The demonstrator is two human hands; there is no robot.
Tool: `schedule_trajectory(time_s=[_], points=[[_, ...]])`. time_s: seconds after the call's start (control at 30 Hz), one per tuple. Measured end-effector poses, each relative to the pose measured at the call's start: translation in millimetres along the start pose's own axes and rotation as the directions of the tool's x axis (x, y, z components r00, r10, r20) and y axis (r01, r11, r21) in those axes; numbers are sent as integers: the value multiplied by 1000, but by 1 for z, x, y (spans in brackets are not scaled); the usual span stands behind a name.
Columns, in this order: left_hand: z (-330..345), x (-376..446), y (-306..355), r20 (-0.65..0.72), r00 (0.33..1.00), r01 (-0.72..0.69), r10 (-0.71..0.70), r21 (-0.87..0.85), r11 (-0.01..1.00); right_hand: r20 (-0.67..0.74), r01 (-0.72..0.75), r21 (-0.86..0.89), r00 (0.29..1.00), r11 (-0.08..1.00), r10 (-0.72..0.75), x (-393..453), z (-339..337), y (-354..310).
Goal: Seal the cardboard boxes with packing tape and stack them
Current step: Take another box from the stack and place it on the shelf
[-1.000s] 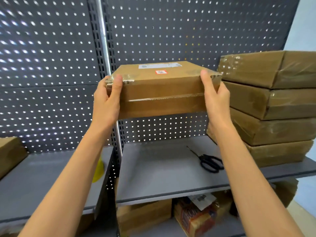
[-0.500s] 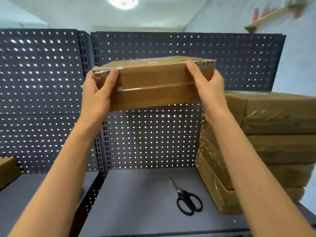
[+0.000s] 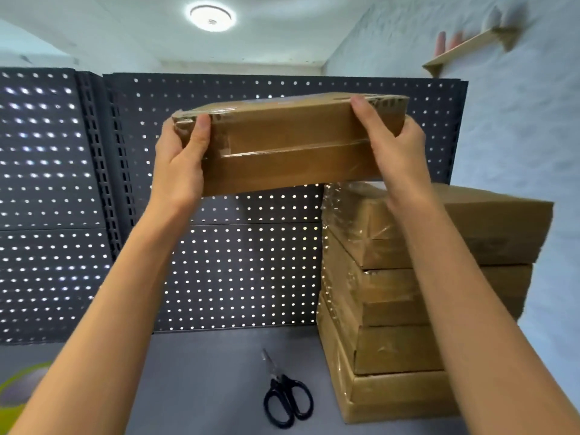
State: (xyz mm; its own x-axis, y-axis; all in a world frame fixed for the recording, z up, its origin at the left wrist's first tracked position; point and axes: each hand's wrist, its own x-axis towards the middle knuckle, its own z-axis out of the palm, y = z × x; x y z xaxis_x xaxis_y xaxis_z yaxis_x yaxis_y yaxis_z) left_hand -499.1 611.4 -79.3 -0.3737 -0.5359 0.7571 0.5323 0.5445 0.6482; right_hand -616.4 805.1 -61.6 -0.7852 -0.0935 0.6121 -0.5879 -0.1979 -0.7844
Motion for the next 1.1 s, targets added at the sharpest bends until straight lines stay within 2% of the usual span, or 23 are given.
schedule_trajectory(time_s=[0.27,0.57,0.73,1.1], points=[[89,-21,22,-39,999,-14,15,27,1000,33,2,24,999,1000,-2,35,-85,13],[163,-44,29,27,1000,-2,2,17,1000,-52,-3,18,999,1000,4,50,-157,31],[187,-50,23,32,999,5,-6,16,1000,-84,-37,-38,996,999,34,54,-178,42],[193,-49,22,26,1000,12,-14,61,998,-74,-94,-128,994,987,85,61,-186,50]])
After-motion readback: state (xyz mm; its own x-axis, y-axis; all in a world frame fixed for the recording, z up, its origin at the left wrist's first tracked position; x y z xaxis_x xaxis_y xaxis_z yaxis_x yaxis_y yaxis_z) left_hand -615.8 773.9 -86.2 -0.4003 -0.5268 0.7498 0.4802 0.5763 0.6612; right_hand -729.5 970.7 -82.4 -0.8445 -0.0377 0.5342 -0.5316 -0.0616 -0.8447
